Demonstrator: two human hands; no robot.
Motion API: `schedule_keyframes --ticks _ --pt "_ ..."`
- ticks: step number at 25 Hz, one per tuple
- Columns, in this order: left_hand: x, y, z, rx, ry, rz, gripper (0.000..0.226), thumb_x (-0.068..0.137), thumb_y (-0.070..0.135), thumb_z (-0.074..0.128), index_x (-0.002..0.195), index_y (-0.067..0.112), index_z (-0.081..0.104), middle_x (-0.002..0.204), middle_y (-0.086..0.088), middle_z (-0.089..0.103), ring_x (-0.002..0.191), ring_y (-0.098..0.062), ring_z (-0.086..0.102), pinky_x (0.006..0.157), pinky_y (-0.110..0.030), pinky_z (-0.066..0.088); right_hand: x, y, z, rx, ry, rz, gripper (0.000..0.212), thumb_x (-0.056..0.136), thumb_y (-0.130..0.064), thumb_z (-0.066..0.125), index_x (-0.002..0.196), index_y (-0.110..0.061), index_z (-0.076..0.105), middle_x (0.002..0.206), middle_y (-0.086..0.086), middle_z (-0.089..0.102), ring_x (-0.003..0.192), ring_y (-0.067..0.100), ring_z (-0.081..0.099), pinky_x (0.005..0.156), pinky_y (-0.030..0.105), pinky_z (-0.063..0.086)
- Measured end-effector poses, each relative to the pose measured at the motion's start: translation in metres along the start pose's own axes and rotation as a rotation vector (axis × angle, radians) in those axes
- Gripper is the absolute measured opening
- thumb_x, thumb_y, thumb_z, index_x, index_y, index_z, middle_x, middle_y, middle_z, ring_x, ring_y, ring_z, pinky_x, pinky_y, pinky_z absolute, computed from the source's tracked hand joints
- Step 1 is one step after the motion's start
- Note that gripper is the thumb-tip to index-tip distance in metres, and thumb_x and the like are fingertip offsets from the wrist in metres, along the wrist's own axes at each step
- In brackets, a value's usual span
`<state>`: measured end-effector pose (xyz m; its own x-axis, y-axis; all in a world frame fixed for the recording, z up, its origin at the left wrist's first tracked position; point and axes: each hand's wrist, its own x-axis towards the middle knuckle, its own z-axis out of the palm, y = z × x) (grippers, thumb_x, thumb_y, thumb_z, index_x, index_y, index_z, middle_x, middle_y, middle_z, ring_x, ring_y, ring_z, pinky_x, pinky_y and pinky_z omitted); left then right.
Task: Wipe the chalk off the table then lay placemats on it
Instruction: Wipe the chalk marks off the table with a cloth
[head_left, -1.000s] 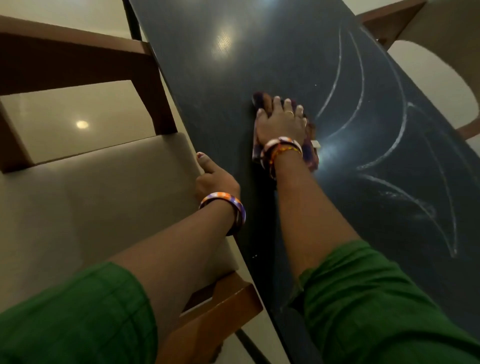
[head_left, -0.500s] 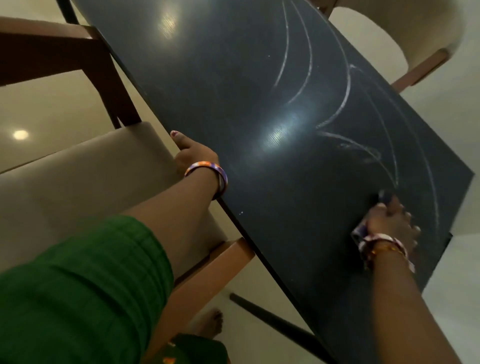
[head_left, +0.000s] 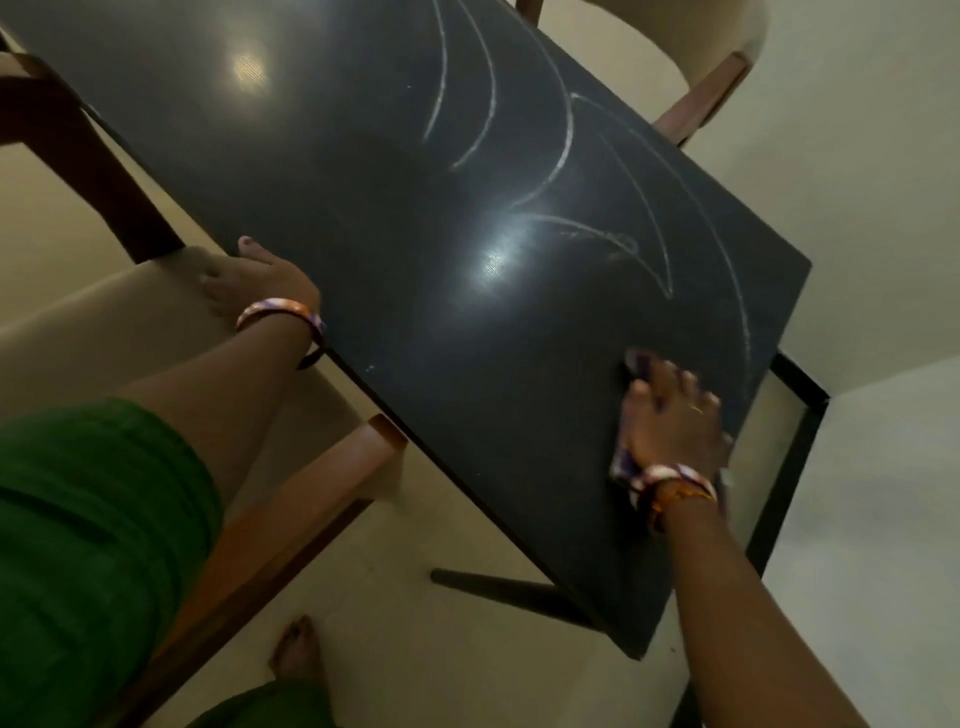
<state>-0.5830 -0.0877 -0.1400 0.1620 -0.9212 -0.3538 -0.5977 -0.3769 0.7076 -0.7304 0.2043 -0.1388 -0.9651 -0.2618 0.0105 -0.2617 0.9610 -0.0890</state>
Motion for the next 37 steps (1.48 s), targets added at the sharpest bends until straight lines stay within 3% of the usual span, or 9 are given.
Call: schedule_keyframes --ticks 3,8,11,16,21,24,26,31,37 --pt "-0.036 -0.015 0.019 0.283 0.026 0.357 0.067 0.096 0.029 0.04 0.149 0.003 0.007 0.156 -0.018 0.002 0.145 -0.031 0.004 0.116 -0.045 0.009 -0.02 0.051 0.0 0.102 -0.078 0.25 0.053 0.099 -0.041 0.031 0.149 -0.028 0.021 0.157 0.002 0.018 0.142 0.036 0.014 0.113 0.057 0.017" --pt "-0.168 -0.018 0.074 0.458 -0.24 0.731 0.072 0.096 0.033 0.04 0.15 0.007 0.0 0.157 -0.012 -0.01 0.145 -0.027 -0.008 0.115 -0.048 0.002 -0.041 0.038 0.011 0.148 -0.098 0.124 0.058 0.098 -0.048 0.029 0.15 -0.03 0.012 0.159 -0.003 0.005 0.145 0.033 -0.002 0.11 0.058 0.024" --pt "-0.221 -0.009 0.119 0.526 -0.317 0.681 0.07 0.096 0.038 0.036 0.149 0.006 0.004 0.157 -0.011 -0.007 0.145 -0.027 -0.008 0.114 -0.049 -0.002 0.031 0.062 0.01 0.201 -0.088 0.089 0.058 0.098 -0.048 0.03 0.15 -0.027 0.016 0.159 -0.002 0.007 0.145 0.035 -0.003 0.11 0.058 0.023" --pt "-0.25 0.016 0.173 0.601 -0.097 0.403 0.067 0.097 0.043 0.025 0.15 0.007 0.006 0.157 -0.011 -0.002 0.145 -0.026 -0.008 0.109 -0.06 -0.01 0.182 0.114 0.007 0.322 -0.089 0.033 0.055 0.1 -0.041 0.032 0.15 -0.021 0.022 0.159 0.004 0.01 0.145 0.036 -0.005 0.115 0.05 0.006" --pt "-0.25 0.018 0.187 0.701 0.016 0.356 0.06 0.099 0.039 0.019 0.15 0.009 0.006 0.158 -0.009 0.001 0.146 -0.025 -0.003 0.109 -0.063 -0.006 0.112 0.124 0.033 0.312 -0.035 -0.287 0.067 0.09 -0.054 0.014 0.148 -0.023 0.029 0.157 0.005 0.02 0.145 0.037 -0.001 0.111 0.039 -0.02" --pt "-0.251 0.019 0.188 0.723 0.044 0.343 0.059 0.099 0.038 0.019 0.15 0.01 0.008 0.158 -0.009 0.003 0.146 -0.025 -0.002 0.11 -0.063 -0.004 0.086 0.132 0.025 0.316 -0.158 -0.399 0.059 0.096 -0.051 0.027 0.149 -0.026 0.024 0.159 -0.002 0.011 0.144 0.034 -0.01 0.117 0.043 -0.002" --pt "-0.25 0.018 0.187 0.725 0.05 0.347 0.059 0.099 0.039 0.019 0.15 0.01 0.007 0.158 -0.009 0.003 0.146 -0.026 -0.001 0.11 -0.062 -0.004 0.142 0.14 0.022 0.25 -0.071 -0.435 0.058 0.095 -0.052 0.028 0.148 -0.028 0.029 0.158 -0.002 0.018 0.145 0.035 -0.001 0.118 0.047 0.003" --pt "-0.252 0.019 0.186 0.728 0.079 0.361 0.058 0.1 0.039 0.02 0.149 0.01 0.008 0.157 -0.01 0.003 0.145 -0.026 0.0 0.111 -0.062 -0.003 0.264 0.15 0.0 0.201 -0.151 -0.161 0.054 0.099 -0.043 0.033 0.149 -0.028 0.023 0.158 -0.001 0.015 0.145 0.034 0.001 0.113 0.06 0.004" --pt "-0.25 0.017 0.188 0.727 0.093 0.371 0.058 0.099 0.039 0.019 0.149 0.01 0.01 0.157 -0.01 0.004 0.145 -0.027 0.001 0.111 -0.063 -0.001 0.146 0.088 0.01 0.091 -0.147 -0.86 0.053 0.098 -0.044 0.03 0.149 -0.031 0.024 0.158 -0.003 0.017 0.146 0.025 0.009 0.116 0.047 0.005"
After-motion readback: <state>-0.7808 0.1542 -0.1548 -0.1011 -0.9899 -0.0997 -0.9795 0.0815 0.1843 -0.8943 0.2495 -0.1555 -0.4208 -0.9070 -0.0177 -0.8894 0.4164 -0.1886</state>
